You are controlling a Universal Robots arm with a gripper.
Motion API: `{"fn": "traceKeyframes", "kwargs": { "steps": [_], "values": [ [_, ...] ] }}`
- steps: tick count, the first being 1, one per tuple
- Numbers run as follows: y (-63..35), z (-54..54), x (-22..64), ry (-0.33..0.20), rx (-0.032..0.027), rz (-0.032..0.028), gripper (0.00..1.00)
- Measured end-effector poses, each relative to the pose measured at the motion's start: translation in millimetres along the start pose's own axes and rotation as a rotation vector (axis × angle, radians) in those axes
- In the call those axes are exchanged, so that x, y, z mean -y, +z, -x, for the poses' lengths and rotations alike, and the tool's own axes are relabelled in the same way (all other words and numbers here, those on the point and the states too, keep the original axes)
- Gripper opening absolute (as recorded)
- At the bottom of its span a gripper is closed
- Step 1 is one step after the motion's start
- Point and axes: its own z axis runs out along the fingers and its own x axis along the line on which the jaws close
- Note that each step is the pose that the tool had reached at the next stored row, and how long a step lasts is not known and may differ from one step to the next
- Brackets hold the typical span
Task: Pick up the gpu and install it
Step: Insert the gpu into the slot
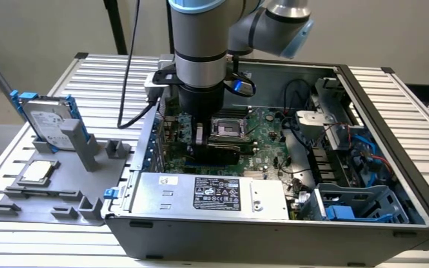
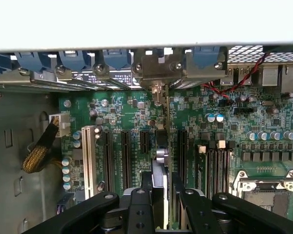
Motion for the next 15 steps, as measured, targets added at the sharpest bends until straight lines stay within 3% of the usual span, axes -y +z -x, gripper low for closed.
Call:
{"fn": "traceKeyframes", "kwargs": {
  "steps": [15],
  "values": [
    [4.8, 0.5, -1.2, 0.000, -0.0003, 0.0002, 0.27]
  ]
}}
